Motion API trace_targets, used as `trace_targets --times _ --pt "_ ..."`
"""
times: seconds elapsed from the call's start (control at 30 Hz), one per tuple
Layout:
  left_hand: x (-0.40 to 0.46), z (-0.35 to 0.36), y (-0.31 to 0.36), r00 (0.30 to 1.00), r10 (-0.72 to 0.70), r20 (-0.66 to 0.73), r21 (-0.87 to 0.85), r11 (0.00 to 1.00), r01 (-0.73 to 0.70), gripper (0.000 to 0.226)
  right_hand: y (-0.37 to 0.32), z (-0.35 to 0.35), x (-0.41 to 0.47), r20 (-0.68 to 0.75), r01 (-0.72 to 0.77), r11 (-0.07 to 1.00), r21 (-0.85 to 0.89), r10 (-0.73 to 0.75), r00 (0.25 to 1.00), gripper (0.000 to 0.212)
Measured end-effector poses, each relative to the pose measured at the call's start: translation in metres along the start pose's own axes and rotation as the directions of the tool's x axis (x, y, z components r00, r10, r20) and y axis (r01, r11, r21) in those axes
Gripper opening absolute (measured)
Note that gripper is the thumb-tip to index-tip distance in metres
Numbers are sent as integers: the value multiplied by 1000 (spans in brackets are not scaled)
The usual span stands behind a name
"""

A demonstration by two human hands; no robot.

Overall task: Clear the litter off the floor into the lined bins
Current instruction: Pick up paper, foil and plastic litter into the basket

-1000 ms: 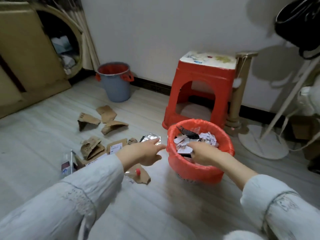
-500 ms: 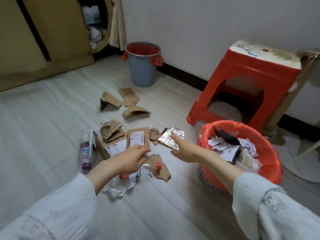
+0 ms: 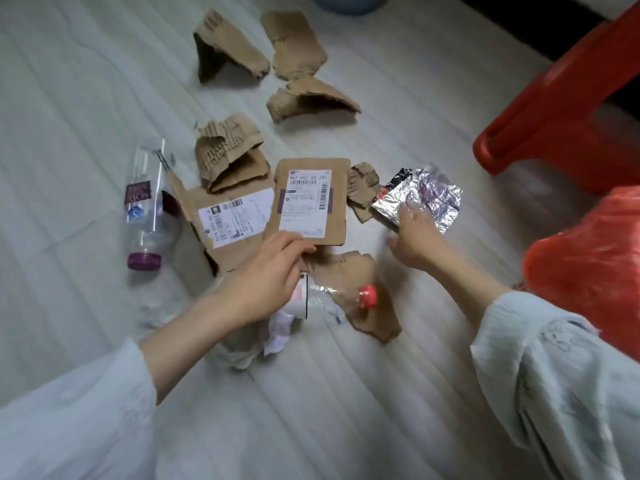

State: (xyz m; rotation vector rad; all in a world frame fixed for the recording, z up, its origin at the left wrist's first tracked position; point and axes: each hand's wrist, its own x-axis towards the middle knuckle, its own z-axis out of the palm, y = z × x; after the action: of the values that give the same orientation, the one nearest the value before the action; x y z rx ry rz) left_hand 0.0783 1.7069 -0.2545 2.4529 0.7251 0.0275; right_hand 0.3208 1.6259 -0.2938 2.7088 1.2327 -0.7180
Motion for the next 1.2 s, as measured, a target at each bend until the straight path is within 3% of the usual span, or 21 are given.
trace_targets --times 0.13,0.27,0.4,0.47,0.53,0.6,0.83,0.9,1.03,1.2 --pt "-4 8 -13 1000 2 13 12 1000 -2 33 3 13 21 50 -57 998 0 57 997 75" --pt "-5 14 -11 1000 -16 2 7 1000 16 35 -4 26 -20 -100 11 999 -33 -14 995 48" --pt "-15 23 -3 1000 -1 -11 7 1000 1 58 -7 31 -50 -123 9 997 -80 -19 992 41" --pt "-20 26 -2 1000 -5 -26 18 1000 6 55 -1 33 -49 -132 -22 999 -31 17 991 54" --pt "-26 27 -6 998 -17 -64 8 1000 17 49 6 37 -44 -37 -90 993 74 93 995 85" --pt "-33 28 -13 995 -29 -95 15 999 31 42 10 41 -43 54 -155 981 113 150 987 99" --pt "-55 28 -17 984 -99 -148 45 993 107 47 2 58 -77 -201 -87 996 31 92 975 33" --pt "-61 27 -13 970 -140 -199 10 989 145 50 3 63 -86 -219 -70 995 75 85 972 27" --pt "-84 29 -12 948 -180 -264 -4 983 185 56 2 47 -96 -261 -203 948 245 266 928 17" --pt "-79 31 -24 991 -112 -74 196 973 125 92 -15 23 -107 -371 -128 955 268 225 901 19"
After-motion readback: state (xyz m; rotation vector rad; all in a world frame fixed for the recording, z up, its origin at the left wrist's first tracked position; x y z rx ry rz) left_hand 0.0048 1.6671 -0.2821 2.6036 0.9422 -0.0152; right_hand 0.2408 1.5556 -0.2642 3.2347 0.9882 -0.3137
